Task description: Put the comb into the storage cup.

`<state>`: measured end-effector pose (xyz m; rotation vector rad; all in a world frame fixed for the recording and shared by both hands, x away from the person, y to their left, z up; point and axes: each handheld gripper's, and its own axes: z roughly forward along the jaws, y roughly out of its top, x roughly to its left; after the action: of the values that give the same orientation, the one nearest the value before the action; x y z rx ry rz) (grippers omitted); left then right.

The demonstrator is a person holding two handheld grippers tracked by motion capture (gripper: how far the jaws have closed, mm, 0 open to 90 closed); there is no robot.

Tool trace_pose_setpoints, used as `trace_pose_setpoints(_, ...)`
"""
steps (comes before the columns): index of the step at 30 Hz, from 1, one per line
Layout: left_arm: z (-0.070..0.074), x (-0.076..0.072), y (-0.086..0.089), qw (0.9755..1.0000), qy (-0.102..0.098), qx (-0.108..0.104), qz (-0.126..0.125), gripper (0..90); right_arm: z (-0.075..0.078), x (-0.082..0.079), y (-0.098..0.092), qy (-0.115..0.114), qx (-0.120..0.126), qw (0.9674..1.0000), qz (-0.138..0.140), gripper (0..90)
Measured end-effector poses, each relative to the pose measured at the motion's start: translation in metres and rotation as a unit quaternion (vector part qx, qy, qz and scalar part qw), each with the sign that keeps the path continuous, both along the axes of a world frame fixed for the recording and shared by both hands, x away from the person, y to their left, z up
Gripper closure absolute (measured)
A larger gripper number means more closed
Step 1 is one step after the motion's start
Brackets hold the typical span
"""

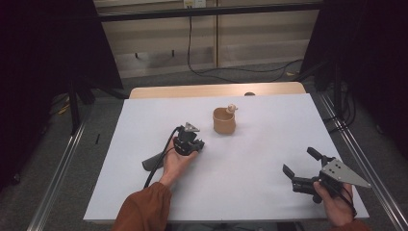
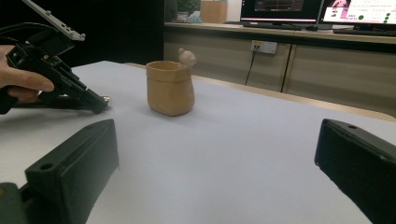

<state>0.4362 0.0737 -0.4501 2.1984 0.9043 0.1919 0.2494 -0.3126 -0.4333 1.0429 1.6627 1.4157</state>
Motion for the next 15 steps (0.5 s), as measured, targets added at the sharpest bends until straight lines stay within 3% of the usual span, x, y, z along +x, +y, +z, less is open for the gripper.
trace_pose_setpoints(4,0.008,-0.004,0.002,0.9993,-0.01,-0.016,-0.031,88.2,0.0,0.0,-0.001,0.001,0.003,1.0,-0.003,0.0)
trace_pose_setpoints(9,0.015,-0.011,0.005,0.9986,-0.023,-0.023,-0.041,84.0,0.0,-0.001,0.0,-0.001,0.002,1.0,0.0,0.0)
trace_pose_setpoints(15,0.028,-0.015,0.017,0.9966,-0.041,-0.056,-0.043,75.8,0.0,-0.002,-0.001,0.0,0.0,1.0,0.001,0.0)
